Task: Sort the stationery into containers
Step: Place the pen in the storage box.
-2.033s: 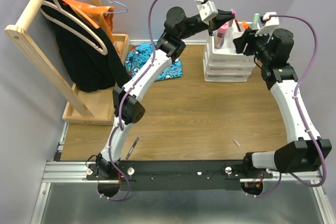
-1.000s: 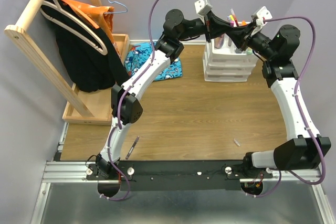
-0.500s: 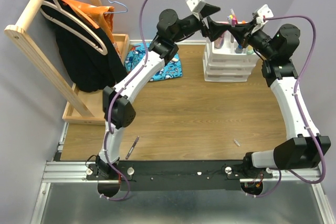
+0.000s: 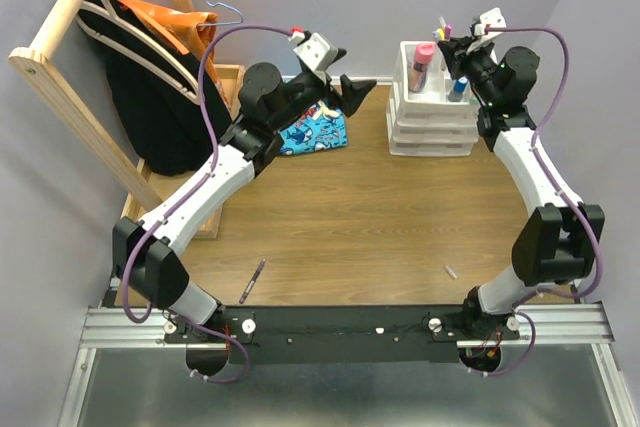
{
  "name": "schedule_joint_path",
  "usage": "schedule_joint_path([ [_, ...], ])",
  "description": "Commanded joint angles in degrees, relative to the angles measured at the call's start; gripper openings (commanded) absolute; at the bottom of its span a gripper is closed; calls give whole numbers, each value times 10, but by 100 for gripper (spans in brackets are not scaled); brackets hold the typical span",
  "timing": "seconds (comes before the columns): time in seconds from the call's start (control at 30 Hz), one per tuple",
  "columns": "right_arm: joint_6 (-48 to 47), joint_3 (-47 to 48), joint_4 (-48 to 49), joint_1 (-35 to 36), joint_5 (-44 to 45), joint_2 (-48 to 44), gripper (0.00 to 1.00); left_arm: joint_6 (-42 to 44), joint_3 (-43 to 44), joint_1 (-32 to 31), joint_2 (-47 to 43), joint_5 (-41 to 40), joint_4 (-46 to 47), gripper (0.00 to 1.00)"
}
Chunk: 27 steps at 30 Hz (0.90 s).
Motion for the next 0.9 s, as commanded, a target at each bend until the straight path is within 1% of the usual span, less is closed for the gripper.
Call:
schedule_joint_path([
  [0.0, 3, 37, 73, -10, 41, 54, 0, 9, -59, -3, -45, -2, -43, 99],
  [0.17, 2, 84, 98, -18, 60, 108, 1, 18, -88, -3, -68, -7, -65, 99],
  [0.37, 2, 141, 81, -18, 70, 165, 1, 29, -100, -3, -71, -7, -77, 99],
  [0.43, 2, 153, 77, -33, 72, 181, 1, 24, -100, -3, -65, -6, -69, 99],
  [0.67, -15, 146, 71, -33, 85, 200, 1, 21, -86, -3, -48, -7, -62, 99],
  [0.87, -32, 129, 55, -33, 87, 198, 1, 23, -86, -3, -46, -8, -58, 99],
])
